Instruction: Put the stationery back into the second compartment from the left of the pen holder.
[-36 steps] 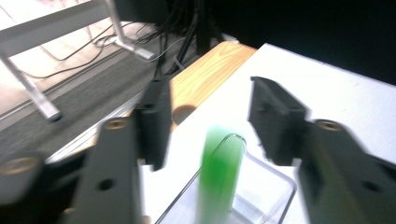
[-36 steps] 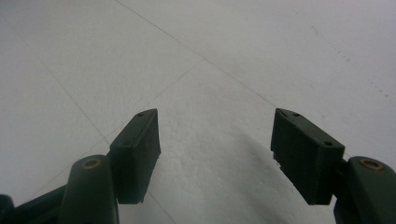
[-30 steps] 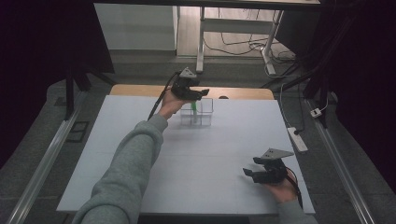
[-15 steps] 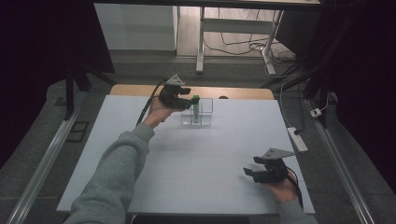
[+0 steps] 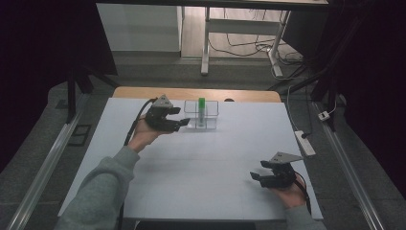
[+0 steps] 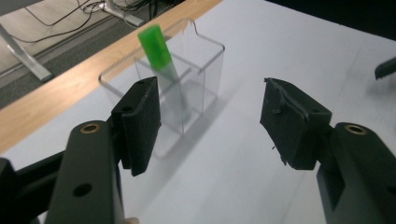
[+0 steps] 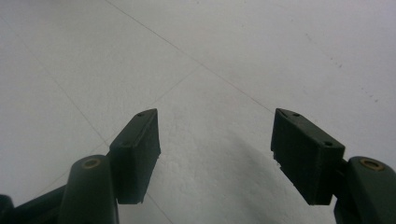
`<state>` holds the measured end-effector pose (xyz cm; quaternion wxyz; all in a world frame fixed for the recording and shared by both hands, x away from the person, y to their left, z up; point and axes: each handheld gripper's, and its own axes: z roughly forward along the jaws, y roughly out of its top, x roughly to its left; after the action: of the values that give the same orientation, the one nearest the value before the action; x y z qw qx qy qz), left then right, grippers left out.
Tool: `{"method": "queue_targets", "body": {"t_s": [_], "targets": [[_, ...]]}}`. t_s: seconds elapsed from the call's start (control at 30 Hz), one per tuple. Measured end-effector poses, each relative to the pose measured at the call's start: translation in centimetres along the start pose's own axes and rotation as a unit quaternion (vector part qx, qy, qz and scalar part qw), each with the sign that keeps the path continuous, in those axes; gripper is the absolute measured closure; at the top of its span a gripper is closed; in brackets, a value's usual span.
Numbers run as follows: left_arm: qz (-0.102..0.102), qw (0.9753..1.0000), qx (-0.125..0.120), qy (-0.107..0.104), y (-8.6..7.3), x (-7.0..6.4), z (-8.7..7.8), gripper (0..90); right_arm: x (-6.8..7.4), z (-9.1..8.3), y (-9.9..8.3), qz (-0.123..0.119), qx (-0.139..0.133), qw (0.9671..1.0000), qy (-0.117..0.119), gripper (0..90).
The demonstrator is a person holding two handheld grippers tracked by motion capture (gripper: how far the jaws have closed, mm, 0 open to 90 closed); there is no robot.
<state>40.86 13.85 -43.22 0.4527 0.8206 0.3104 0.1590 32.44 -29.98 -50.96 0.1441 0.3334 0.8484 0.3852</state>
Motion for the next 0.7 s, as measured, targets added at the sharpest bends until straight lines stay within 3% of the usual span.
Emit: {"method": "queue_targets", "body": {"t_s": [0.1,0.2,0.3,0.43,0.6,0.7], "targets": [[-0.009,1.0000,-0.001,0.004,-1.7,-0.5,-1.2,37.3,0.0,-0.1,0.0,-0.003,0.000,1.0000,-0.001,32.0],[-0.004,1.0000,-0.004,0.008,-3.3,-1.0,-2.3,36.7,-0.1,-0.1,0.0,-0.002,-0.001,1.0000,-0.001,32.0],[-0.011,0.9999,-0.005,0.001,-4.7,-1.6,-3.1,36.2,-0.1,-0.1,-0.1,0.000,-0.003,1.0000,-0.001,32.0],[-0.003,0.9999,0.007,0.011,-6.5,-2.5,-4.2,35.3,-0.2,-0.3,-0.1,-0.001,-0.006,1.0000,-0.001,32.0],[-0.005,0.9994,0.023,0.027,-9.1,-3.5,-5.1,34.2,-0.3,-0.3,-0.2,-0.001,-0.007,1.0000,-0.001,32.0],[-0.012,0.9992,0.029,0.025,-10.5,-3.9,-5.7,34.0,-0.4,-0.4,-0.2,-0.001,-0.010,1.0000,-0.001,32.0]]}}
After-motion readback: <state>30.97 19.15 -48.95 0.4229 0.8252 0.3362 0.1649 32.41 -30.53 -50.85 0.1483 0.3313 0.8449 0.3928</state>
